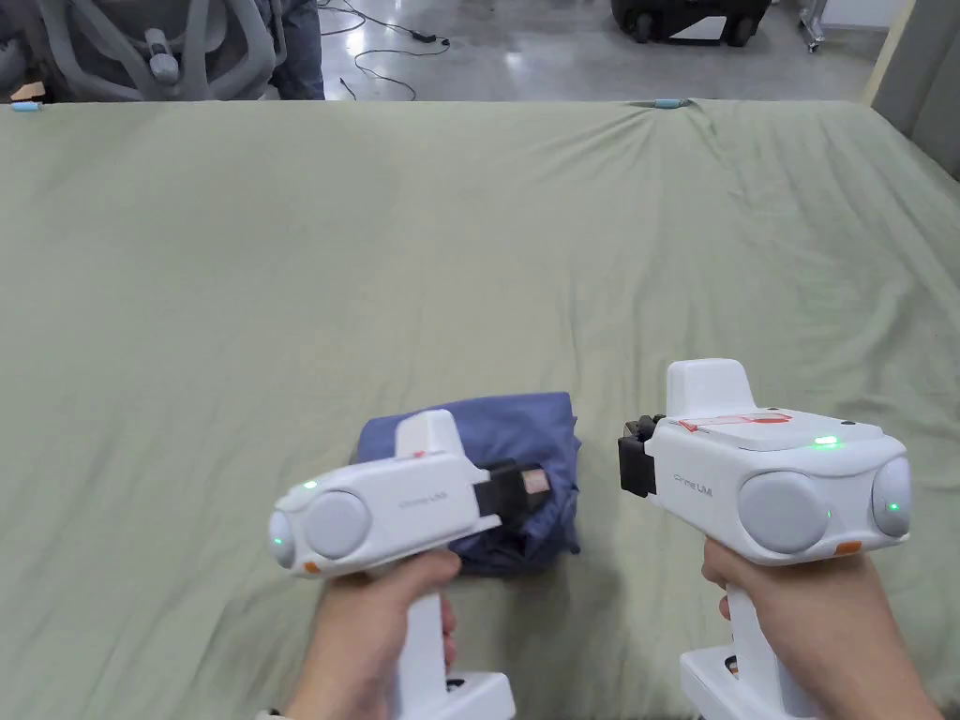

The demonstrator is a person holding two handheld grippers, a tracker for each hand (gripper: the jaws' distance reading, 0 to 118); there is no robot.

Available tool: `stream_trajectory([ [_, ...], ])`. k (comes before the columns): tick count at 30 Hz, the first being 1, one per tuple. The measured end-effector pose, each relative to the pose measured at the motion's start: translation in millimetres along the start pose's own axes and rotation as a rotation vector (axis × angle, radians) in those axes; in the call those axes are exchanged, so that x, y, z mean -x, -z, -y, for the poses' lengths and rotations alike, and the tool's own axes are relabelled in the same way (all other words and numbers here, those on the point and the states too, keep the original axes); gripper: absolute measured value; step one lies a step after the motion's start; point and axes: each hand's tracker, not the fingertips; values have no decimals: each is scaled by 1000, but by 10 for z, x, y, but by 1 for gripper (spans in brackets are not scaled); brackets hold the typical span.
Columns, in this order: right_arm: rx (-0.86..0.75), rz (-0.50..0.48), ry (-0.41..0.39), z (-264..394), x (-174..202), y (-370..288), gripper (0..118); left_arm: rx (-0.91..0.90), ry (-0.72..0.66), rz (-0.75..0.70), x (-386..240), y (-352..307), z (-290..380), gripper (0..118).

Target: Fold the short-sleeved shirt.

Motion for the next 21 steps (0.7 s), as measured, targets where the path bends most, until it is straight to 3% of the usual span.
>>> stream_trajectory([
  [6,16,-59,97,37,-65,61,0,38,16,-91,90,332,67,0],
  [11,38,-214,208,51,10,414,0,-77,70,-56,36,-356,-144,0],
  [15,68,-372,302,100,86,809,0,-195,11,-121,442,-996,-314,0],
  [16,88,-400,327,134,77,890,0,-215,-23,-137,577,-1103,-329,11],
  [18,119,-400,364,232,34,1015,0,-208,-178,-135,895,-1203,-352,75],
  [19,141,-352,351,286,-8,1056,0,-201,-237,-106,1034,-1229,-324,95],
  [20,158,-300,336,321,-35,1078,0,-204,-265,-59,1120,-1241,-290,98],
  [21,156,-241,323,361,-79,1089,0,-191,-318,6,1225,-1211,-247,93],
])
